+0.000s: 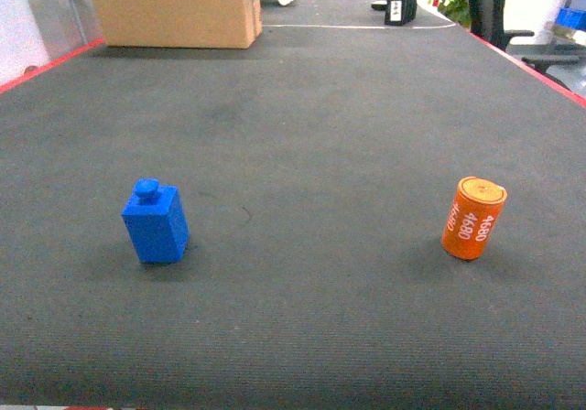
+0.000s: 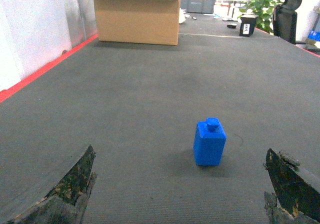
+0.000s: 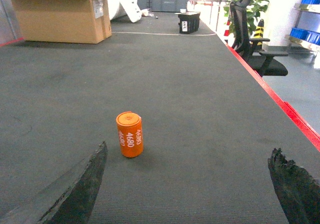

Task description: Sort blue parts and orange caps into right shelf containers

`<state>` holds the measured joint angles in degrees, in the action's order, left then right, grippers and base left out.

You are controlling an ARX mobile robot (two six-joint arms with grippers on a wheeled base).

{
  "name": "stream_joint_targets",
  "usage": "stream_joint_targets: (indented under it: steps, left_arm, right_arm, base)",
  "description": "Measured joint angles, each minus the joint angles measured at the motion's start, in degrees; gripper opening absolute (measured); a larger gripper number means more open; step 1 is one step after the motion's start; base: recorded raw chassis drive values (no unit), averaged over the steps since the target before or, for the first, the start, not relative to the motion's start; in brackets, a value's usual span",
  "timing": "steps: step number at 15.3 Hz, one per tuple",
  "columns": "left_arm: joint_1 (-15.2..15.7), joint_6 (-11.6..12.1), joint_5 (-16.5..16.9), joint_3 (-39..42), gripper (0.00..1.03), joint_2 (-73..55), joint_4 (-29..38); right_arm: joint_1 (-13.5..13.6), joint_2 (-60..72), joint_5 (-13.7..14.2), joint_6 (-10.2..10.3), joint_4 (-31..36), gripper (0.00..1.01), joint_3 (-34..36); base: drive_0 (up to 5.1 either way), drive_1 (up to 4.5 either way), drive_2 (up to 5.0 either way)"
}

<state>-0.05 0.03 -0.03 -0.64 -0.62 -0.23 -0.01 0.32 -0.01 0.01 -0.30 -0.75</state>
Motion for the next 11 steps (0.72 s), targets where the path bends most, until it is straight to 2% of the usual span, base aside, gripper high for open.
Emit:
stream_joint_targets:
  steps: [11]
  left_arm:
    - [0.0,0.0,0.0,0.0,0.98,0.0,0.0]
  right_arm:
    - [0.0,0.0,0.0,0.0,0.0,0.98,0.0]
  base:
    - [0.0,0.0,0.0]
